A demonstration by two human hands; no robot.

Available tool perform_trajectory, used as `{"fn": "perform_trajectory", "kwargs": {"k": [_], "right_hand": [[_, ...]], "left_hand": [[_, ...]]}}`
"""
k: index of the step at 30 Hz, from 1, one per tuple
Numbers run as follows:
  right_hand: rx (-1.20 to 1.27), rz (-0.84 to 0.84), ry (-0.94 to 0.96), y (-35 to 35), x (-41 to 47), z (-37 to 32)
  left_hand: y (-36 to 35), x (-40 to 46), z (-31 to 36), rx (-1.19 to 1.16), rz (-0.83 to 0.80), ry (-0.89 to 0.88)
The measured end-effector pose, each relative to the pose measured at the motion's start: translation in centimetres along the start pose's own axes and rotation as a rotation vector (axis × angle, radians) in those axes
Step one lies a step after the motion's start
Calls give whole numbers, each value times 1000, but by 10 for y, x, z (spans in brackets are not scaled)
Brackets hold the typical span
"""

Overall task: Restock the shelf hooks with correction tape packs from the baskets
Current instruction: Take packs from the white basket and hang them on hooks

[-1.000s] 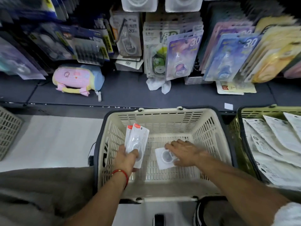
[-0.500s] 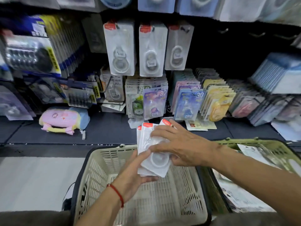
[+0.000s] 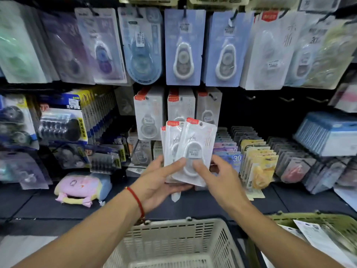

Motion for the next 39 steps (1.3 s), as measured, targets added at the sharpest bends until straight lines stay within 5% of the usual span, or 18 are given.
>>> {"fn": "perform_trajectory", "kwargs": {"k": [6,10,26,31,36,39], "right_hand": [[380,206,-80,9,34,15],[218,259,13,34,53,19],[312,465,-53,48,76,41],[300,223,-438,16,49,91],[73,-243,-111,-38,46,34],[27,-347,14,-64,34,8]], "left_hand": [[29,2,25,-39,63,-128],[60,2,21,-49,109,-139],[69,-9,30,-58,85,-144],[65,-10,21,-97,120,-105],[57,-10,15,-125,96,-75],[50,-10,15,-49,77,-93]]}}
Point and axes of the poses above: each hand's wrist, its own x-axis towards the middle knuckle, its own y-axis out of the back of the hand, z = x × y, the point moved 9 cm from there along x, towards the middle knuckle, and after that the axes turned 14 degrees about y, right-handed, at the moved point
